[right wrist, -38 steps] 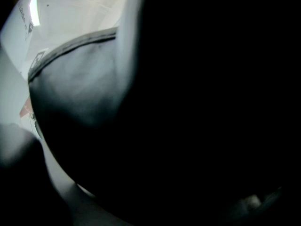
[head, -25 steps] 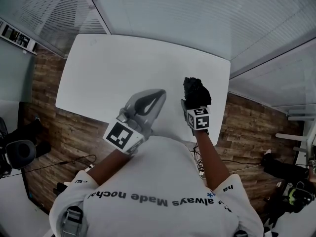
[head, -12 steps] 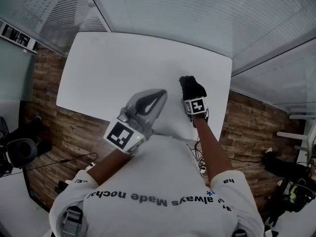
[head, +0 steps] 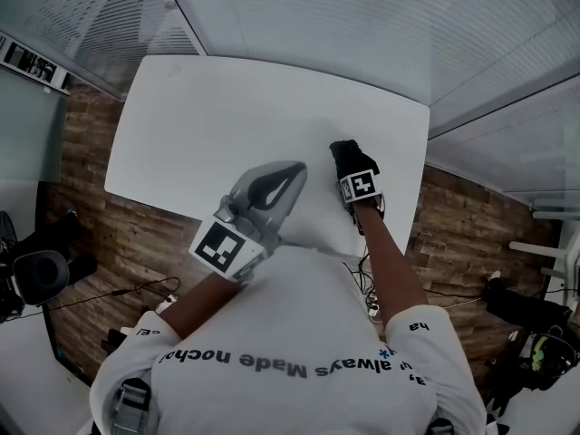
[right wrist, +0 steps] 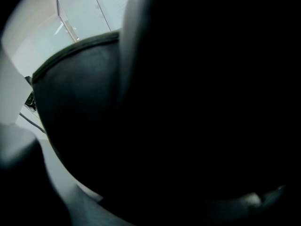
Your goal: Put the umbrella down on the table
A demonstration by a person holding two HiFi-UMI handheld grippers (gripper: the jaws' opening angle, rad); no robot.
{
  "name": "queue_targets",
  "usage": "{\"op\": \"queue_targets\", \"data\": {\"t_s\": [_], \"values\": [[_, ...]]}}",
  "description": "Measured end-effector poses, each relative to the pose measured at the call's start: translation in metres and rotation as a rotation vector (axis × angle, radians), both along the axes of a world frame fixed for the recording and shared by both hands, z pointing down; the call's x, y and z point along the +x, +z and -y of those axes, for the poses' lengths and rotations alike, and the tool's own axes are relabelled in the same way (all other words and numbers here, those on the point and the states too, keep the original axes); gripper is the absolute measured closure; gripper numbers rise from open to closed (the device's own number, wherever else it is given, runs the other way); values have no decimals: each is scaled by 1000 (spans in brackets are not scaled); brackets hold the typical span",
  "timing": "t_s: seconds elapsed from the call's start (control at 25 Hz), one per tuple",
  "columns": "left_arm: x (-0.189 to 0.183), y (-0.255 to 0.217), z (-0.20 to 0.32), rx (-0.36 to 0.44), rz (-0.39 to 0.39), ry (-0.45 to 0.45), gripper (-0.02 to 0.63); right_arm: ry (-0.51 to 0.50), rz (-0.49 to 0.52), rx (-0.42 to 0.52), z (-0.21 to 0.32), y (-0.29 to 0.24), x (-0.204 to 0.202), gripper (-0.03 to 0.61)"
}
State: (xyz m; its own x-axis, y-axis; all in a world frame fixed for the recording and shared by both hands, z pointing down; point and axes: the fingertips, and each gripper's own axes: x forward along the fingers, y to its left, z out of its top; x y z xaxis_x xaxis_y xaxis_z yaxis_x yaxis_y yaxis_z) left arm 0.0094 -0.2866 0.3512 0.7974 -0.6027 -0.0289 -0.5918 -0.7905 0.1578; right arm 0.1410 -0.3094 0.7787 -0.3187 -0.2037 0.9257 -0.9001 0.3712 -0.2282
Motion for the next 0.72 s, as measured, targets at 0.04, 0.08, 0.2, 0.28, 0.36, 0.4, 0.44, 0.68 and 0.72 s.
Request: {"op": "queue_targets", "data": {"t_s": [0.04, 0.08, 0.2, 0.28, 0.36, 0.4, 0.44, 0.68, 0.72], "values": [[0, 1, 1, -2, -1, -2, 611, -1, 0, -1, 1, 0, 0, 341], [-1, 1, 2, -4, -1, -3, 611, -1, 0, -2, 2, 0, 0, 341], [-3, 2, 5, -9, 0, -7, 611, -6, -3, -10, 4, 0, -2, 337], [-4, 2, 5, -12, 1, -7, 611, -9, -3, -13, 4, 0, -3, 336], [-5, 2, 2, -10, 2, -6, 611, -8, -1, -13, 2, -1, -4, 334], [-5, 2, 1, -9, 2, -6, 611, -7, 0, -14, 2, -1, -3, 333], [-4, 2, 1, -8, 1, -7, 611, -5, 0, -14, 1, -1, -3, 331], [-6, 3, 2, -11, 0, -13, 611, -12, -11, -22, 1, 4, 0, 322], [-7, 3, 2, -12, -1, -14, 611, -9, -13, -23, 0, 4, 0, 322]]}}
